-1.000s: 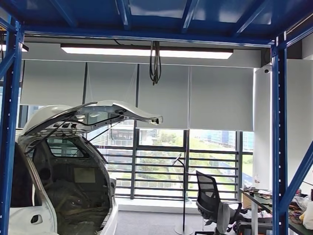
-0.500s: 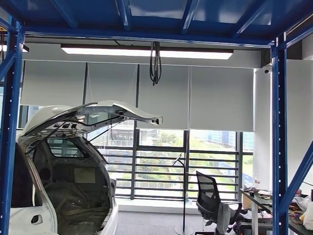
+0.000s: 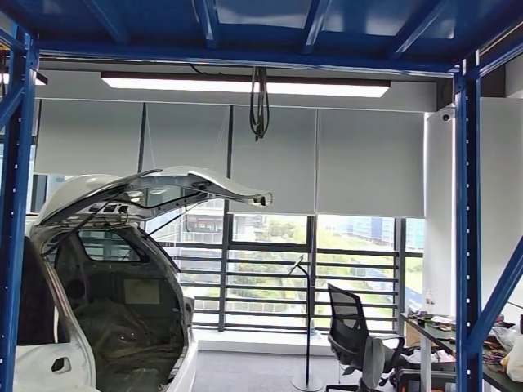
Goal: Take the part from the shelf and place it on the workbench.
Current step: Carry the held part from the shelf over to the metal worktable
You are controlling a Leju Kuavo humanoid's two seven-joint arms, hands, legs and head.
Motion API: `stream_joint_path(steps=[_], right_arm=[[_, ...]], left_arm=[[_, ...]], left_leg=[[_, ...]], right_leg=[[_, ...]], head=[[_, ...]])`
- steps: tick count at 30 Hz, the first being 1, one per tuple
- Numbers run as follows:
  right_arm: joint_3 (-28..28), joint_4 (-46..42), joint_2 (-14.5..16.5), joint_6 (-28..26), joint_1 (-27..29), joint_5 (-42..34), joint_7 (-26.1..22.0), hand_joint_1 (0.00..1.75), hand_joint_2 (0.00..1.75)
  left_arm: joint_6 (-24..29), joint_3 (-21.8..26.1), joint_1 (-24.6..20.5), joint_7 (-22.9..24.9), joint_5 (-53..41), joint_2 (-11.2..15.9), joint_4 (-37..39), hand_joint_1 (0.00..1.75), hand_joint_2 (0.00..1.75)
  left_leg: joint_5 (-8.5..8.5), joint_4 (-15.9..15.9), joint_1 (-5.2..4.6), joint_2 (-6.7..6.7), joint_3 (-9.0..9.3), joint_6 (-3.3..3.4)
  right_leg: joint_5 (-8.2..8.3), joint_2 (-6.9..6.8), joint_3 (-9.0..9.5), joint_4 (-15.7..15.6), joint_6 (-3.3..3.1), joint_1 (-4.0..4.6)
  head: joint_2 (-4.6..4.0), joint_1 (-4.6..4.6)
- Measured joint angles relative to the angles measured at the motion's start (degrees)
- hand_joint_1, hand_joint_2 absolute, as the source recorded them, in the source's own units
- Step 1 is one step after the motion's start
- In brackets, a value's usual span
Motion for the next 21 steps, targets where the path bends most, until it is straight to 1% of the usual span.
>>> stream_joint_path(steps=[4, 5, 7, 10, 13, 17, 20, 21], right_arm=[[-0.5, -12.8, -0.7, 8.7, 3.8, -23.7, -7.9, 1.75, 1.75], [-0.5, -16.1, -1.0, 10.4, 5.1, -28.1, -9.1, 1.75, 1.75], [-0.4, -21.8, -1.5, 13.4, 7.4, -34.5, -10.4, 1.75, 1.75], [0.6, -28.5, -2.1, 17.0, 10.0, -40.9, -11.5, 1.75, 1.75], [2.1, -33.3, -2.4, 19.6, 11.7, -45.8, -12.4, 1.75, 1.75], [3.8, -37.1, -2.7, 21.3, 13.3, -48.9, -12.7, 1.75, 1.75], [4.6, -38.6, -2.8, 22.0, 13.9, -50.3, -12.7, 1.75, 1.75], [4.8, -38.9, -2.8, 22.2, 14.1, -50.8, -12.7, 1.75, 1.75]], left_arm=[[-1.2, 2.5, 0.7, -1.9, 1.3, 0.3, 0.0, 0.0, 1.75], [-1.2, 3.0, 0.8, -2.2, 1.3, 0.5, 0.0, 0.0, 1.75], [-0.9, 3.8, 1.1, -2.4, 1.3, 0.8, 0.0, 0.0, 1.75], [-0.5, 4.9, 1.4, -2.7, 1.3, 1.2, 0.0, 0.0, 1.75], [-0.2, 5.6, 1.7, -3.1, 1.2, 1.6, 0.0, 0.0, 1.75], [0.0, 6.2, 2.1, -3.2, 0.9, 1.8, 0.0, 0.0, 1.75], [0.2, 6.4, 2.4, -3.2, 0.4, 2.1, 0.0, 0.0, 1.75], [0.3, 6.4, 2.5, -3.2, 0.3, 2.2, 0.0, 0.0, 1.75]], left_leg=[[-0.02, 0.0, 0.0, -0.02, 0.0, -0.01], [-0.02, 0.0, 0.0, -0.01, 0.0, -0.01], [-0.03, 0.0, -0.01, 0.0, 0.0, -0.01], [-0.03, 0.0, -0.01, 0.0, 0.01, -0.02], [-0.03, 0.0, 0.0, 0.0, 0.04, -0.02], [-0.04, 0.0, -0.01, -0.01, 0.04, -0.02], [0.02, -0.5, -0.12, 0.01, 0.37, 0.37], [0.16, -1.0, -0.06, 0.08, 0.74, 0.58]], right_leg=[[-0.05, -0.04, 0.0, 0.0, -0.07, 0.0], [-0.05, -0.03, 0.0, 0.0, -0.07, 0.0], [-0.05, -0.02, 0.01, 0.0, -0.07, -0.01], [-0.05, -0.02, 0.01, 0.0, -0.07, 0.0], [-0.05, -0.01, 0.02, 0.0, -0.07, 0.0], [-0.04, -0.02, 0.04, 0.0, -0.06, 0.01], [0.02, -0.02, 0.29, -0.5, 0.3, -0.2], [-0.37, -0.04, 0.25, 0.0, 0.43, -0.27]], head=[[0.0, 0.0], [0.0, 0.0], [0.0, 0.0], [0.0, 0.0], [0.0, 0.0], [0.0, 0.0], [0.0, 0.0], [0.0, 0.0]])
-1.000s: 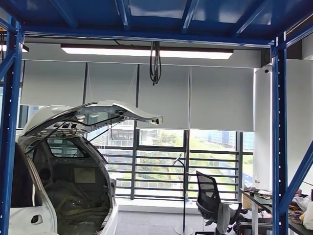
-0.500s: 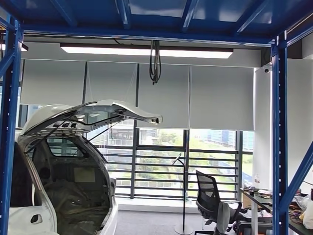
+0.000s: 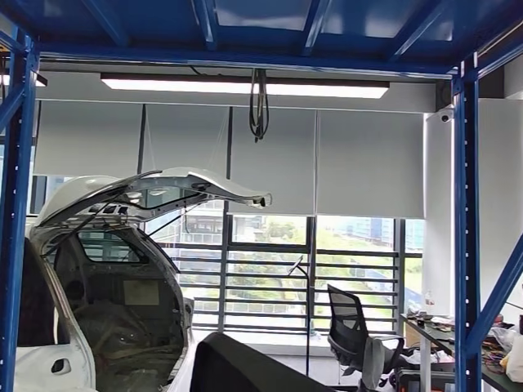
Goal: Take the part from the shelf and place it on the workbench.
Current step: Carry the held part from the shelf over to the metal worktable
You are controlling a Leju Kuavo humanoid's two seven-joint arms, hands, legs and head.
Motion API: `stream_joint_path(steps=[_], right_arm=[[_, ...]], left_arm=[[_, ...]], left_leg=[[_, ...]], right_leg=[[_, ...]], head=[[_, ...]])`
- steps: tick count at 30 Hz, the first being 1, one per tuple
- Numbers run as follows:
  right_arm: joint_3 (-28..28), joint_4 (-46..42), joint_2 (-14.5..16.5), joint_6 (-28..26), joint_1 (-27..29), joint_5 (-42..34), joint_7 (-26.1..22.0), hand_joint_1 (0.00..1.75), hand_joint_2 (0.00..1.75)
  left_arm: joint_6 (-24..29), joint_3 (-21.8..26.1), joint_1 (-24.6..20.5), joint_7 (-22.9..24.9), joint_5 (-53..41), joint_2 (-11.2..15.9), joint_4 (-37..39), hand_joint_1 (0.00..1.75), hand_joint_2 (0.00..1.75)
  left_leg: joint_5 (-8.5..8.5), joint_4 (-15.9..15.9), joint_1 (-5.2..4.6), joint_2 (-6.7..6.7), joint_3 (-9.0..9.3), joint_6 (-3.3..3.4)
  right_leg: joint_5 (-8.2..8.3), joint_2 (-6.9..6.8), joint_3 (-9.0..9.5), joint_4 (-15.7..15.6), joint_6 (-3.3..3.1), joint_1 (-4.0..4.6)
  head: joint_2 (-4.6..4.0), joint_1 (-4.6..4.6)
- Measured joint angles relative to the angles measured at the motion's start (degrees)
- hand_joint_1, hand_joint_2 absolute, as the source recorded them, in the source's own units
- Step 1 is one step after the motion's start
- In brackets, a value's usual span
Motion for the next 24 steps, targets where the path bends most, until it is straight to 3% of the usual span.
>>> stream_joint_path(steps=[2, 4, 5, 6, 7, 9, 11, 14, 16, 17, 20, 21, 22, 24], right_arm=[[0.2, -0.5, -0.1, 0.3, 0.4, -0.8, 0.0, 1.75, 1.75], [0.3, -0.6, -0.4, 0.5, 1.1, -1.2, -0.1, 1.75, 1.75], [0.4, -0.6, -0.6, 0.5, 1.6, -1.3, -0.1, 1.75, 1.75], [0.4, -0.6, -0.8, 0.5, 2.0, -1.3, -0.1, 1.75, 1.75], [0.4, -0.6, -0.9, 0.4, 2.4, -1.3, -0.1, 1.75, 1.75], [0.5, -0.8, -1.1, 0.4, 2.8, -1.3, -0.2, 1.75, 1.75], [0.6, -1.0, -1.3, 0.4, 3.1, -1.3, -0.2, 1.75, 1.75], [0.7, -1.1, -1.5, 0.4, 3.6, -1.3, -0.3, 1.75, 1.75], [0.7, -1.1, -1.6, 0.3, 3.6, -1.3, -0.3, 1.75, 1.75], [0.8, -1.1, -1.6, 0.3, 3.7, -1.3, -0.3, 1.75, 1.75], [0.9, -1.0, -1.6, 0.4, 4.0, -1.3, -0.3, 1.75, 1.75], [0.9, -1.0, -1.6, 0.4, 4.1, -1.3, -0.3, 1.75, 1.75], [1.0, -1.0, -1.6, 0.4, 4.1, -1.2, -0.3, 1.75, 1.75], [1.0, -1.0, -1.6, 0.4, 4.1, -1.2, -0.3, 1.75, 1.75]], left_arm=[[0.2, 0.0, 0.1, 0.1, -0.2, 0.1, 0.0, 0.0, 1.75], [0.3, 0.1, 0.2, 0.3, -0.3, 0.1, 0.0, 0.0, 1.75], [0.3, 0.1, 0.3, 0.5, -0.4, 0.1, 0.0, 0.0, 1.75], [0.3, 0.2, 0.4, 0.5, -0.4, 0.1, 0.0, 0.0, 1.75], [0.3, 0.2, 0.5, 0.6, -0.4, 0.1, 0.0, 0.0, 1.75], [0.3, 0.3, 0.7, 0.7, -0.4, 0.1, 0.0, 0.0, 1.75], [0.3, 0.4, 0.6, 0.8, -0.4, 0.2, 0.0, 0.0, 1.75], [0.3, 0.5, 0.7, 0.9, -0.4, 0.2, 0.0, 0.0, 1.75], [0.3, 0.6, 0.8, 0.9, -0.5, 0.2, 0.0, 0.0, 1.75], [0.3, 0.6, 0.7, 0.9, -0.5, 0.2, 0.0, 0.0, 1.75], [0.2, 0.6, 0.8, 0.8, -0.8, 0.2, 0.0, 0.0, 1.75], [0.2, 0.6, 0.9, 0.8, -0.9, 0.2, 0.0, 0.0, 1.75], [0.1, 0.6, 0.9, 0.8, -0.9, 0.2, 0.0, 0.0, 1.75], [0.1, 0.6, 0.9, 0.7, -1.0, 0.2, 0.0, 0.0, 1.75]], left_leg=[[0.3, -0.9, 0.22, 0.18, 0.68, 0.28], [0.29, -1.0, 0.19, 0.24, 0.81, 0.31], [0.24, -1.0, 0.19, 0.23, 0.83, 0.26], [0.15, -1.0, 0.22, 0.22, 0.89, 0.14], [0.04, -0.9, 0.27, 0.18, 1.01, -0.02], [-0.27, -0.9, 0.4, 0.1, 1.37, -0.59], [-0.42, -0.8, 0.34, 0.01, 1.42, -1.4], [-0.24, -1.3, 0.44, 0.0, 1.42, -2.48], [-1.42, 0.0, 0.55, 0.17, 0.9, -2.8], [-2.78, 2.1, 0.53, 0.27, -0.05, -2.82], [-7.33, 12.9, 0.36, 0.38, -5.11, -2.67], [-7.47, 14.8, 0.3, 0.38, -6.08, -2.61], [-6.46, 14.3, 0.25, 0.39, -5.95, -2.51], [-2.49, 8.1, 0.18, 0.44, -3.2, -2.21]], right_leg=[[-2.36, -0.03, -1.8, 4.1, 0.11, -0.09], [-5.48, -0.04, -6.01, 11.8, 0.28, -0.17], [-6.07, -0.04, -7.9, 14.7, 0.38, -0.25], [-5.53, -0.05, -8.94, 15.8, 0.46, -0.34], [-3.88, -0.06, -8.93, 14.7, 0.54, -0.45], [0.73, -0.03, -6.43, 7.8, 0.63, -0.65], [3.04, 0.15, -4.59, 2.5, 0.24, -0.54], [3.21, 0.37, -4.57, 1.5, -1.1, -0.21], [3.4, 0.23, -4.4, 1.2, -2.0, -0.27], [3.44, 0.09, -4.29, 1.1, -2.37, -0.3], [3.2, -0.21, -4.11, 1.1, -2.92, 0.13], [3.1, -0.22, -4.0, 1.1, -3.0, 0.24], [2.97, -0.18, -3.82, 1.1, -3.03, 0.3], [2.55, -0.07, -3.28, 1.1, -2.88, 0.31]], head=[[0.0, -0.01], [0.0, -0.02], [0.0, -0.02], [0.0, -0.02], [0.0, -0.02], [0.0, -0.01], [0.01, 0.01], [0.01, 0.09], [0.0, 0.09], [0.0, 0.09], [0.0, 0.09], [0.0, 0.09], [0.0, 0.09], [0.0, 0.09]])
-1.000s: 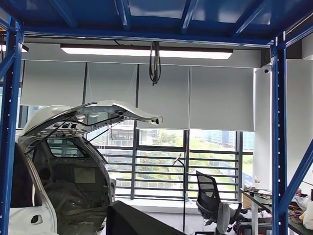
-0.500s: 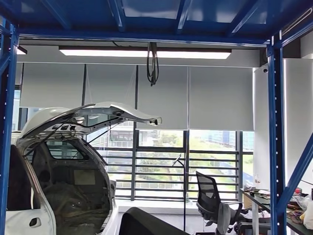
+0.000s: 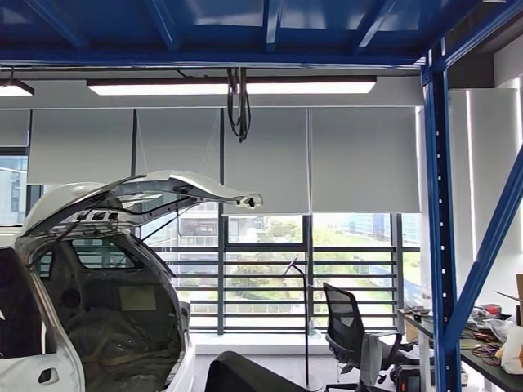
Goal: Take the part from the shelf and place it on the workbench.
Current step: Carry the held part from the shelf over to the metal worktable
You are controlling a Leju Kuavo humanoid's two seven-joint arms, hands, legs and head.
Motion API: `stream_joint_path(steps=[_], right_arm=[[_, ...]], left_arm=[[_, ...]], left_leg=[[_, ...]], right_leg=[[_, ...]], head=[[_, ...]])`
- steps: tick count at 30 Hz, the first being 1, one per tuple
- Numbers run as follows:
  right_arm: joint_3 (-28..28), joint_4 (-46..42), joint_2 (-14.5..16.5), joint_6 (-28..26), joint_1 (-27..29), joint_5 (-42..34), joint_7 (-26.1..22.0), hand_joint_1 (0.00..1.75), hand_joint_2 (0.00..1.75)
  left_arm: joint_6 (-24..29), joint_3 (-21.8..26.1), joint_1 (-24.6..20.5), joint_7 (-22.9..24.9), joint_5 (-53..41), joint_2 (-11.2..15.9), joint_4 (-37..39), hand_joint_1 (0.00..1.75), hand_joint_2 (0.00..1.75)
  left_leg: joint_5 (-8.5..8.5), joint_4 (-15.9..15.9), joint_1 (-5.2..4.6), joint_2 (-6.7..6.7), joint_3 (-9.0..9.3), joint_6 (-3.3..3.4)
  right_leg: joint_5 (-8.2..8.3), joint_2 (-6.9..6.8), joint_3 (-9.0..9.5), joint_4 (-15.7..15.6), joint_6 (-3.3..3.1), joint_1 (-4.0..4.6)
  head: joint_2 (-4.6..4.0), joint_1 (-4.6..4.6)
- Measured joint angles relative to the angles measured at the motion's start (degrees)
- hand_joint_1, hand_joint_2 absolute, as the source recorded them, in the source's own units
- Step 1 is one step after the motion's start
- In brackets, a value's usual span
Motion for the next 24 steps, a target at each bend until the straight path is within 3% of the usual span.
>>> stream_joint_path(steps=[1, 3, 7, 9, 11, 12, 13, 14, 16, 18, 20, 22, 24], right_arm=[[0.0, 0.0, 0.0, 0.0, 0.0, 0.0, 0.0, 1.75, 1.75], [0.1, 0.0, 0.0, 0.0, 0.0, 0.1, 0.0, 1.75, 1.75], [0.2, 0.1, -0.1, 0.0, -0.1, 0.2, 0.0, 1.75, 1.75], [0.2, 0.1, -0.1, 0.0, -0.2, 0.2, 0.0, 1.75, 1.75], [0.2, 0.2, -0.2, 0.0, -0.2, 0.3, 0.0, 1.75, 1.75], [0.2, 0.3, -0.3, 0.0, -0.2, 0.3, 0.0, 1.75, 1.75], [0.2, 0.4, -0.3, 0.0, -0.2, 0.3, 0.0, 1.75, 1.75], [0.2, 0.4, -0.4, 0.0, -0.2, 0.4, 0.0, 1.75, 1.75], [0.2, 0.4, -0.5, 0.0, -0.3, 0.4, 0.0, 1.75, 1.75], [0.2, 0.4, -0.5, 0.0, -0.5, 0.4, 0.0, 1.75, 1.75], [0.2, 0.4, -0.5, 0.0, -0.5, 0.4, 0.0, 1.75, 1.75], [0.2, 0.4, -0.4, 0.0, -0.6, 0.4, 0.1, 1.75, 1.75], [0.3, 0.4, -0.4, 0.0, -0.7, 0.4, 0.0, 1.75, 1.75]], left_arm=[[0.0, 0.0, 0.0, 0.0, 0.0, 0.0, 0.0, 0.0, 1.75], [0.0, 0.0, -0.2, -0.1, 0.0, 0.0, 0.0, 0.0, 1.75], [-0.1, 0.0, -0.1, -0.2, -0.1, 0.1, 0.0, 0.0, 1.75], [0.0, 0.1, -0.2, -0.3, -0.1, 0.1, 0.0, 0.0, 1.75], [0.0, 0.1, -0.4, -0.3, -0.1, 0.2, 0.0, 0.0, 1.75], [0.0, 0.1, -0.3, -0.3, -0.2, 0.2, 0.0, 0.0, 1.75], [0.0, 0.1, -0.3, -0.3, -0.3, 0.2, 0.0, 0.0, 1.75], [0.0, 0.1, -0.3, -0.3, -0.3, 0.2, 0.0, 0.0, 1.75], [0.0, 0.1, -0.3, -0.3, -0.5, 0.1, 0.0, 0.0, 1.75], [-0.1, 0.1, -0.3, -0.3, -0.7, 0.0, 0.0, 0.0, 1.75], [-0.1, 0.1, -0.2, -0.3, -0.9, -0.1, 0.0, 0.0, 1.75], [-0.2, 0.1, -0.2, -0.3, -1.0, -0.2, 0.0, 0.0, 1.75], [-0.2, 0.1, -0.3, -0.4, -1.1, -0.2, 0.0, 0.0, 1.75]], left_leg=[[1.55, -3.4, -0.09, 0.04, 1.57, 0.16], [2.48, -7.5, -0.3, 0.06, 3.39, 0.53], [2.14, -8.1, -0.42, -0.01, 3.69, 1.38], [2.24, -8.3, -0.34, 0.06, 3.77, 1.8], [2.26, -8.3, -0.51, 0.07, 3.75, 2.02], [2.28, -8.3, -0.64, 0.07, 3.74, 2.08], [2.32, -8.3, -0.77, 0.05, 3.75, 2.16], [2.37, -8.3, -0.9, 0.01, 3.76, 2.24], [2.51, -8.3, -1.16, -0.09, 3.76, 2.3], [2.77, -8.3, -1.19, -0.11, 3.6, 2.05], [3.19, -8.4, -1.08, -0.08, 3.43, 1.5], [2.51, -8.2, -1.05, -0.04, 3.23, 0.97], [-1.08, -5.1, -0.96, 0.01, 2.15, 0.52]], right_leg=[[-0.26, 0.05, 0.21, 0.1, 0.21, 0.12], [-0.54, 0.11, 0.21, 0.4, 0.79, 0.3], [-1.33, 0.0, -0.16, 1.2, 1.77, 0.09], [-4.36, -0.02, -2.18, 6.0, 2.21, -0.01], [-7.61, -0.01, -5.63, 13.6, 2.4, -0.01], [-8.1, -0.01, -6.74, 15.9, 2.36, 0.01], [-7.47, -0.01, -6.89, 16.1, 2.22, 0.06], [-5.86, 0.0, -5.96, 14.0, 1.95, 0.15], [-1.92, 0.06, -2.28, 6.3, 0.98, 0.57], [0.03, 0.13, 0.02, 1.1, 0.21, 1.04], [0.38, 0.15, 0.1, 0.3, -0.05, 1.24], [1.14, -0.07, -0.03, -0.5, -0.4, 0.95], [2.05, -0.41, -0.52, -1.1, -0.82, 0.62]], head=[[0.0, 0.01], [0.01, 0.0], [0.0, -0.01], [0.0, -0.02], [0.0, -0.02], [0.0, -0.02], [0.0, -0.02], [0.0, -0.02], [0.0, -0.01], [0.01, -0.01], [0.01, -0.01], [0.0, -0.01], [0.0, 0.0]])
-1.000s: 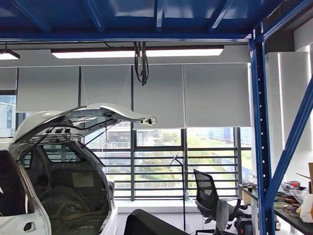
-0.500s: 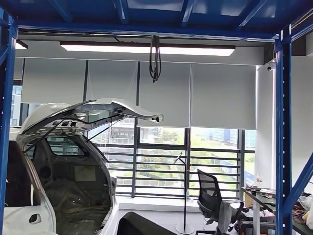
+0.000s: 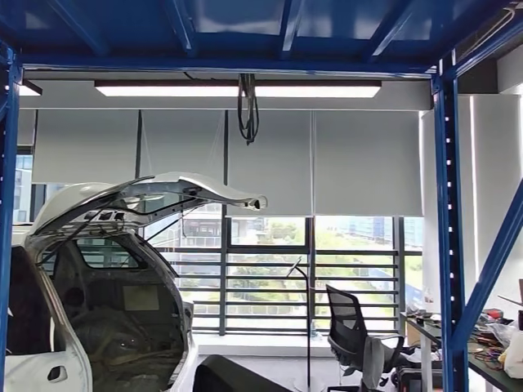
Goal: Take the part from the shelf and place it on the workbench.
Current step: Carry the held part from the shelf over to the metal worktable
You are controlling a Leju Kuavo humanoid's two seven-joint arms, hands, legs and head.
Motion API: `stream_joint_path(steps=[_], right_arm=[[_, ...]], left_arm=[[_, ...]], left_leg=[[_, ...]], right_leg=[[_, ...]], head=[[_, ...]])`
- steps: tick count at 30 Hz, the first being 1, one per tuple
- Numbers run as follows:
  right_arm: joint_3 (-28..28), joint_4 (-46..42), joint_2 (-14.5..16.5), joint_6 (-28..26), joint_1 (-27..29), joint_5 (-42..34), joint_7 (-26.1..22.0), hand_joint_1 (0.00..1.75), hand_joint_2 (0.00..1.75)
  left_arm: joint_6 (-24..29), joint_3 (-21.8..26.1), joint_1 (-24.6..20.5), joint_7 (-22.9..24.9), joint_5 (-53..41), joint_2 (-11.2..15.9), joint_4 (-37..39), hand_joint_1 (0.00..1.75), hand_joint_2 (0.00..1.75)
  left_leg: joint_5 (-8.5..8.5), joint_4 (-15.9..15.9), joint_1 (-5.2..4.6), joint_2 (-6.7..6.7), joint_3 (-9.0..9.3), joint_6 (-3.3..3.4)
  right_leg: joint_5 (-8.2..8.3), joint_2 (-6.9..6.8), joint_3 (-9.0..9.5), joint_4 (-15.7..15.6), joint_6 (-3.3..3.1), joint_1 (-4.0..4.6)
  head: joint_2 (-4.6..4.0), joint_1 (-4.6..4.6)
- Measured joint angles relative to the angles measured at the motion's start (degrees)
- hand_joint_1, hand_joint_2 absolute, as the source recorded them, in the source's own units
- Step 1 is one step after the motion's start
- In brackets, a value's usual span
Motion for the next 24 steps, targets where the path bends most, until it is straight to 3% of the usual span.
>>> stream_joint_path(steps=[2, 3, 4, 5, 7, 8, 10, 12, 13, 14, 17, 18, 19, 20, 22, 24], right_arm=[[0.0, 0.0, 0.0, 0.0, 0.0, 0.0, 0.0, 1.75, 1.75], [0.0, 0.0, 0.0, 0.0, 0.0, 0.0, 0.0, 1.75, 1.75], [0.1, 0.0, 0.0, 0.0, 0.0, 0.0, 0.0, 1.75, 1.75], [0.1, 0.1, 0.0, 0.0, 0.0, 0.0, 0.0, 1.75, 1.75], [0.2, 0.0, 0.0, 0.0, 0.1, -0.1, 0.0, 1.75, 1.75], [0.2, 0.0, 0.0, 0.0, 0.0, -0.1, 0.0, 1.75, 1.75], [0.4, 0.0, 0.0, 0.1, 0.0, -0.2, 0.0, 1.75, 1.75], [0.5, 0.0, 0.0, 0.2, 0.0, -0.2, 0.0, 1.75, 1.75], [0.6, -0.1, 0.0, 0.2, 0.0, -0.2, 0.0, 1.75, 1.75], [0.6, -0.1, 0.0, 0.2, 0.0, -0.2, 0.0, 1.75, 1.75], [0.7, -0.1, -0.1, 0.2, 0.0, -0.3, 0.0, 1.75, 1.75], [0.7, -0.1, -0.1, 0.2, 0.1, -0.4, 0.0, 1.75, 1.75], [0.7, -0.1, -0.1, 0.2, 0.1, -0.4, 0.0, 1.75, 1.75], [0.7, -0.1, -0.1, 0.2, 0.1, -0.4, 0.0, 1.75, 1.75], [0.7, -0.1, -0.1, 0.2, 0.1, -0.5, -0.1, 1.75, 1.75], [0.8, -0.4, 0.0, 0.2, 0.0, -0.6, -0.1, 1.75, 1.75]], left_arm=[[0.0, 0.1, 0.0, 0.0, 0.0, 0.0, 0.0, 0.0, 1.75], [0.0, 0.1, 0.0, 0.0, 0.0, 0.0, 0.0, 0.0, 1.75], [0.0, 0.2, 0.0, 0.0, -0.1, 0.0, 0.0, 0.0, 1.75], [0.0, 0.3, 0.0, 0.0, -0.1, 0.0, 0.0, 0.0, 1.75], [0.1, 0.4, -0.1, 0.0, -0.2, 0.1, 0.0, 0.0, 1.75], [0.1, 0.4, -0.1, -0.1, -0.4, 0.1, 0.0, 0.0, 1.75], [0.1, 0.4, -0.2, -0.1, -0.6, 0.1, 0.0, 0.0, 1.75], [0.2, 0.5, -0.1, -0.2, -0.8, 0.1, 0.0, 0.0, 1.75], [0.2, 0.5, -0.1, -0.3, -0.9, 0.1, 0.0, 0.0, 1.75], [0.2, 0.5, -0.1, -0.3, -1.0, 0.1, 0.0, 0.0, 1.75], [0.2, 0.5, -0.2, -0.3, -1.2, 0.1, 0.0, 0.0, 1.75], [0.2, 0.5, -0.2, -0.3, -1.3, 0.1, 0.0, 0.0, 1.75], [0.2, 0.6, -0.2, -0.3, -1.3, 0.1, 0.0, 0.0, 1.75], [0.2, 0.6, -0.2, -0.3, -1.4, 0.1, 0.0, 0.0, 1.75], [0.2, 0.6, -0.2, -0.3, -1.6, 0.1, 0.0, 0.0, 1.75], [0.2, 0.6, -0.2, -0.4, -1.8, 0.0, 0.0, 0.0, 1.75]], left_leg=[[-4.54, 6.5, 0.15, 0.01, -1.91, -0.5], [-5.78, 9.1, 0.27, 0.01, -2.36, -0.73], [-5.99, 9.9, 0.4, 0.02, -1.97, -0.95], [-5.22, 8.6, 0.57, 0.04, -0.52, -1.17], [-2.69, 1.5, 0.95, 0.05, 4.32, -1.69], [-1.76, -1.7, 1.03, -0.06, 6.15, -1.64], [-1.16, -4.2, 0.87, -0.29, 7.19, -0.99], [-0.45, -3.9, 0.62, -0.3, 6.56, 0.15], [-0.03, -3.8, 0.57, -0.18, 6.22, 0.71], [0.47, -3.9, 0.56, -0.06, 5.76, 1.29], [2.0, -3.8, 0.15, 0.24, 3.96, 2.38], [2.48, -3.8, -0.11, 0.33, 3.35, 2.54], [2.96, -3.8, -0.41, 0.39, 2.73, 2.68], [3.45, -3.8, -0.74, 0.42, 2.11, 2.81], [4.44, -3.8, -1.32, 0.38, 1.0, 3.05], [5.36, -3.8, -1.53, 0.3, 0.33, 2.88]], right_leg=[[0.7, -0.22, -0.95, 0.0, -0.16, -0.02], [1.08, -0.3, -1.48, 0.1, -0.07, -0.04], [1.45, -0.36, -2.07, 0.2, 0.06, -0.09], [1.79, -0.39, -2.67, 0.4, 0.27, -0.19], [2.27, -0.37, -3.88, 1.1, 0.85, -0.45], [2.45, -0.35, -4.47, 1.7, 1.19, -0.47], [3.07, -0.32, -5.3, 2.3, 1.9, -0.39], [3.78, -0.23, -5.63, 2.3, 2.55, -0.53], [3.34, -0.15, -5.85, 2.5, 2.82, -0.65], [1.9, -0.08, -6.28, 3.7, 3.06, -0.75], [-6.06, 0.0, -8.56, 13.0, 3.38, -0.82], [-7.75, 0.01, -9.01, 16.3, 3.33, -0.78], [-8.23, 0.02, -8.72, 18.2, 3.14, -0.69], [-7.65, 0.04, -7.51, 18.0, 2.76, -0.52], [-5.09, 0.22, -2.19, 11.7, 1.16, 0.31], [-4.39, 0.38, 3.73, 2.9, -0.93, 1.54]], head=[[0.0, 0.0], [0.0, 0.0], [0.0, 0.0], [0.0, 0.0], [0.0, 0.0], [0.0, 0.0], [0.0, -0.01], [0.0, -0.01], [0.0, -0.02], [0.0, -0.03], [0.0, -0.04], [0.0, -0.04], [0.0, -0.04], [0.0, -0.04], [0.0, -0.04], [0.0, 0.01]])
